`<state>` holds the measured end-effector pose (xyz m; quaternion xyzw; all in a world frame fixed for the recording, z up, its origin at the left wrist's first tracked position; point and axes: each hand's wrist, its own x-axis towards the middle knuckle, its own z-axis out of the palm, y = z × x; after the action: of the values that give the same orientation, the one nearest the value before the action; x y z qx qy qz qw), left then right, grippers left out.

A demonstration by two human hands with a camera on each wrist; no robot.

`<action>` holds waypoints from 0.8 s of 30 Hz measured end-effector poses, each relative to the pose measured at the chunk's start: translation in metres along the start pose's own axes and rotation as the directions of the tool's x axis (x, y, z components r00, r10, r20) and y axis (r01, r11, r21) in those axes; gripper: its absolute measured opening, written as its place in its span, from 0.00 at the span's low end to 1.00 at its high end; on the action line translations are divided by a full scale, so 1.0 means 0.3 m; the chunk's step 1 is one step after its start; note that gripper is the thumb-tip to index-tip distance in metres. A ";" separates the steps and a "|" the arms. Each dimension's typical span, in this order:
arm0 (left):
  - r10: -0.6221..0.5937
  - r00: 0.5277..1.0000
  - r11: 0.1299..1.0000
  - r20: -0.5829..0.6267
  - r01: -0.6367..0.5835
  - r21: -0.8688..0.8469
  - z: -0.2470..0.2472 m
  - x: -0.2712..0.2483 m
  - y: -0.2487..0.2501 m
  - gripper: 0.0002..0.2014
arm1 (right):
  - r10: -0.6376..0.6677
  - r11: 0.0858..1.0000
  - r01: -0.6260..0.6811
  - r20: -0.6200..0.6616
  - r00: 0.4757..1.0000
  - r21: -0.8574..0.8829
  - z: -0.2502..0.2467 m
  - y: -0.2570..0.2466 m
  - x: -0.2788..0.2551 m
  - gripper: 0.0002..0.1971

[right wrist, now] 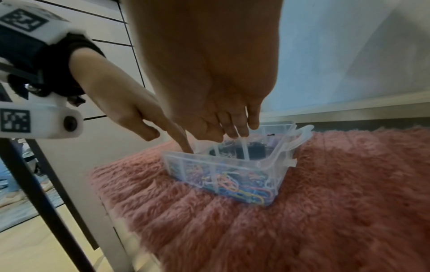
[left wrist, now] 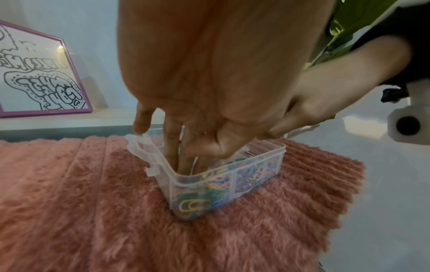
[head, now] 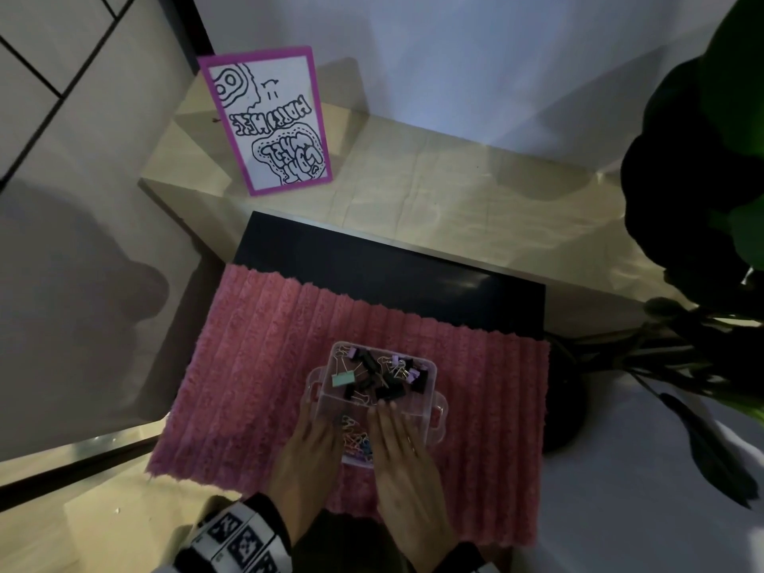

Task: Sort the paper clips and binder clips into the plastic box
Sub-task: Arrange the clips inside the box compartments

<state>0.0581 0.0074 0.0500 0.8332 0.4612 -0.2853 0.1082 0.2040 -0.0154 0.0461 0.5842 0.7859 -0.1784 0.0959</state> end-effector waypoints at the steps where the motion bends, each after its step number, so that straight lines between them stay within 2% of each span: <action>1: 0.008 0.999 1.000 0.049 -0.007 -0.013 0.003 -0.004 0.000 0.26 | 0.015 1.000 -0.015 0.001 1.000 -0.006 0.006 -0.004 -0.002 0.27; 2: 0.023 0.996 0.999 0.083 -0.020 -0.037 0.014 -0.009 0.000 0.26 | 0.017 1.000 -0.017 0.012 1.000 -0.002 0.012 -0.006 -0.001 0.28; 6: -0.003 0.995 0.972 -0.100 -0.021 -0.235 -0.039 -0.017 -0.039 0.28 | 0.023 0.999 -0.025 0.057 0.998 0.043 0.015 0.005 0.012 0.44; 7: -0.018 0.983 0.956 -0.184 -0.036 -0.291 -0.040 -0.019 -0.052 0.26 | 0.017 0.999 -0.019 0.038 0.999 0.049 0.010 0.007 0.018 0.45; 10: -0.116 0.952 0.896 -0.282 -0.022 -0.443 -0.055 -0.027 -0.090 0.25 | -0.023 0.998 0.022 0.025 0.999 0.067 -0.011 0.012 0.044 0.43; 14: -0.284 0.912 0.848 -0.294 0.096 -0.522 -0.073 -0.018 -0.145 0.24 | -0.105 0.990 0.100 0.054 0.993 0.098 -0.049 0.043 0.053 0.41; 18: -0.479 0.852 0.655 -0.211 0.187 -0.732 -0.052 0.005 -0.204 0.14 | -0.051 0.957 0.044 0.016 0.999 0.288 -0.104 0.087 0.083 0.32; 20: -0.496 0.853 0.584 -0.163 0.189 -0.790 -0.043 0.009 -0.216 0.10 | -0.065 0.941 0.039 0.067 0.996 0.337 -0.116 0.089 0.129 0.29; 24: -0.405 0.901 0.591 -0.157 0.127 -0.797 -0.029 0.015 -0.194 0.07 | -0.211 0.930 0.167 0.102 0.972 0.328 -0.117 0.061 0.228 0.22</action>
<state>0.0151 0.0464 0.0594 0.6612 0.6699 0.0660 0.3312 0.2030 0.0634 0.0506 0.5000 0.7914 -0.3498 0.0361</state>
